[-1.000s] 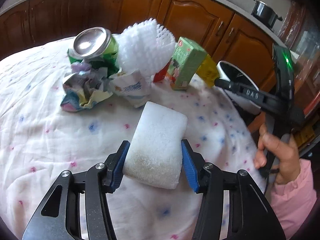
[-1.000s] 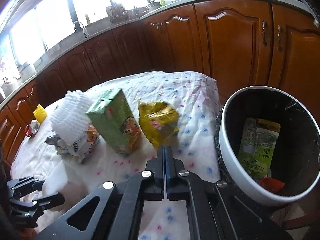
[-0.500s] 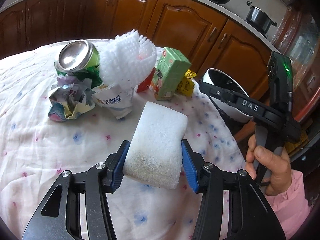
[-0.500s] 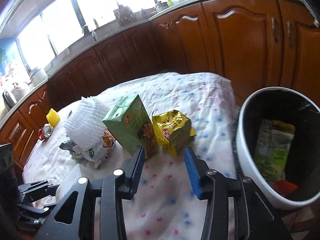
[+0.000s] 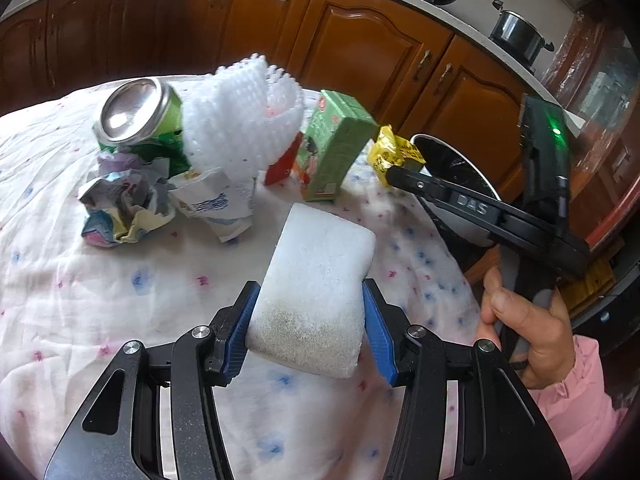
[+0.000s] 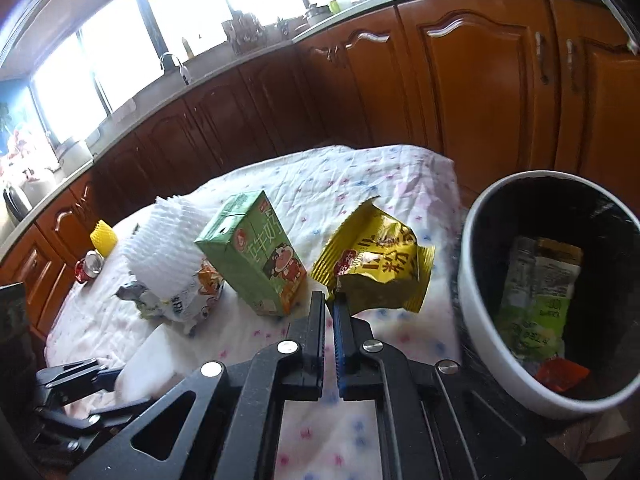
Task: Collect trash
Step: 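Carry both items over the bin and open both tools to release them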
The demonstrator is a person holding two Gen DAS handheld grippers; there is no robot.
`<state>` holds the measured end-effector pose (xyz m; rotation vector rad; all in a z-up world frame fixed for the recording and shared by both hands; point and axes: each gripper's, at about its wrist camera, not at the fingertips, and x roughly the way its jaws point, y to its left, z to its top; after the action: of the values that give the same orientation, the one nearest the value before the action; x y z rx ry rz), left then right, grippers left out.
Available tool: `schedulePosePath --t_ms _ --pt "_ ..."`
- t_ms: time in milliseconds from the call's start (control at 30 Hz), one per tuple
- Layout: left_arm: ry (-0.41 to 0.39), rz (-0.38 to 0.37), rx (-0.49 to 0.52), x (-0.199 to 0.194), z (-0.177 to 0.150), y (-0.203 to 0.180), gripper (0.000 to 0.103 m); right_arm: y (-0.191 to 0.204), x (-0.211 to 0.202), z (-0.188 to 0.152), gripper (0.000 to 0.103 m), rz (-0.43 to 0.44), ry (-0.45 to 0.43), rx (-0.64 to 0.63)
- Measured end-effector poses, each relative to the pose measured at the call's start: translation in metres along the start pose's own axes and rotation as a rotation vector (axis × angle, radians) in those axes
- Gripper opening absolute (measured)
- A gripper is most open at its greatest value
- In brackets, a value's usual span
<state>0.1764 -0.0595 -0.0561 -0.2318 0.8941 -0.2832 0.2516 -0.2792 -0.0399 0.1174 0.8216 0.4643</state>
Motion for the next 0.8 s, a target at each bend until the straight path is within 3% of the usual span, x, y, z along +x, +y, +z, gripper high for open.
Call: schedulePosePath --t_ms 367,800 --pt "-0.027 -0.067 0.084 0.012 0.021 -0.054 0.050 -0.040 -0.066 -0.015 0.004 -0.049 -0.062 0.096" --pt "-0.033 -0.103 0.183 0.042 0.052 -0.120 0.050 -0.092 -0.089 -0.018 0.004 -0.116 -0.080 0.183"
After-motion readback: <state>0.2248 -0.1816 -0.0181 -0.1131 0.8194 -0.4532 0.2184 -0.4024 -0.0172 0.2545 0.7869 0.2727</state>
